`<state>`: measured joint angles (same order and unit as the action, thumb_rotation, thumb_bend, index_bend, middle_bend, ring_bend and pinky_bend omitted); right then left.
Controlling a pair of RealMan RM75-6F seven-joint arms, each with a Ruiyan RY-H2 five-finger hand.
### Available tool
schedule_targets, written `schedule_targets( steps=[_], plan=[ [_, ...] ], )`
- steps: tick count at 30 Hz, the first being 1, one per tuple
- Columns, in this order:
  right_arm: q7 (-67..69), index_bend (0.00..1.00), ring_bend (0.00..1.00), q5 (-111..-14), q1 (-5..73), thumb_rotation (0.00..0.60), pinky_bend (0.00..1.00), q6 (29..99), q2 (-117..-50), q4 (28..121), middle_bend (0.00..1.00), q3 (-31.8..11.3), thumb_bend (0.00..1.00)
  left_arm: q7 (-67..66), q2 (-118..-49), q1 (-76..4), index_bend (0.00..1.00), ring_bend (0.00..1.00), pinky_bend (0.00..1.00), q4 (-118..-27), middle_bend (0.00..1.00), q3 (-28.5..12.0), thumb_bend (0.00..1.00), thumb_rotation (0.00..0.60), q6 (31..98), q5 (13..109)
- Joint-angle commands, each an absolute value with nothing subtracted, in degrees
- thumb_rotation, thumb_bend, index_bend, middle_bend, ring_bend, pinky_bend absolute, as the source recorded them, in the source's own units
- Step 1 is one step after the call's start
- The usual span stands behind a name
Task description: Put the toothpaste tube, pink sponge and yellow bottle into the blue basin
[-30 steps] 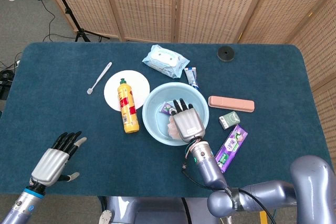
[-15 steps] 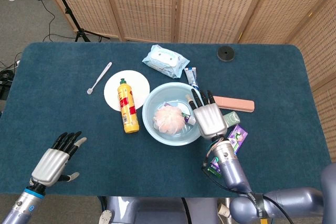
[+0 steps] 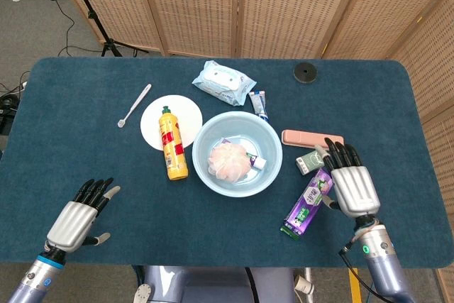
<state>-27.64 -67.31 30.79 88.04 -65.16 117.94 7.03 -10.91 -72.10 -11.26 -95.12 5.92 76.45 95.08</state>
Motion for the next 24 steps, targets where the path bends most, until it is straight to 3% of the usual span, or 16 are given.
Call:
schedule_targets(
  steps=[1, 10, 21, 24],
  plan=[
    [-20.0, 0.08, 0.00, -74.9, 23.4, 0.600, 0.06, 90.8, -63.0, 113.1, 0.00, 12.2, 0.13, -11.2, -72.4, -11.2, 0.08, 0.00, 0.00, -94.9, 0.00, 5.9, 0.05, 0.558, 76.3, 95.0],
    [-10.0, 0.08, 0.00, -80.0, 15.9, 0.600, 0.06, 91.8, -64.2, 104.2, 0.00, 12.4, 0.13, -12.0, -72.5, -12.4, 0.06, 0.00, 0.00, -95.6, 0.00, 5.6, 0.08, 0.557, 74.3, 94.6],
    [-6.1, 0.08, 0.00, -81.9, 13.2, 0.600, 0.06, 89.4, -63.4, 101.9, 0.00, 9.3, 0.13, -16.4, -68.2, -16.2, 0.00, 0.00, 0.00, -101.7, 0.00, 3.3, 0.32, 0.556, 69.1, 91.6],
    [-6.0, 0.08, 0.00, -82.3, 12.7, 0.600, 0.06, 88.7, -63.2, 102.0, 0.00, 8.6, 0.13, -18.4, -65.8, -18.5, 0.00, 0.00, 0.00, -103.5, 0.00, 1.6, 0.34, 0.556, 66.3, 89.6]
  ],
)
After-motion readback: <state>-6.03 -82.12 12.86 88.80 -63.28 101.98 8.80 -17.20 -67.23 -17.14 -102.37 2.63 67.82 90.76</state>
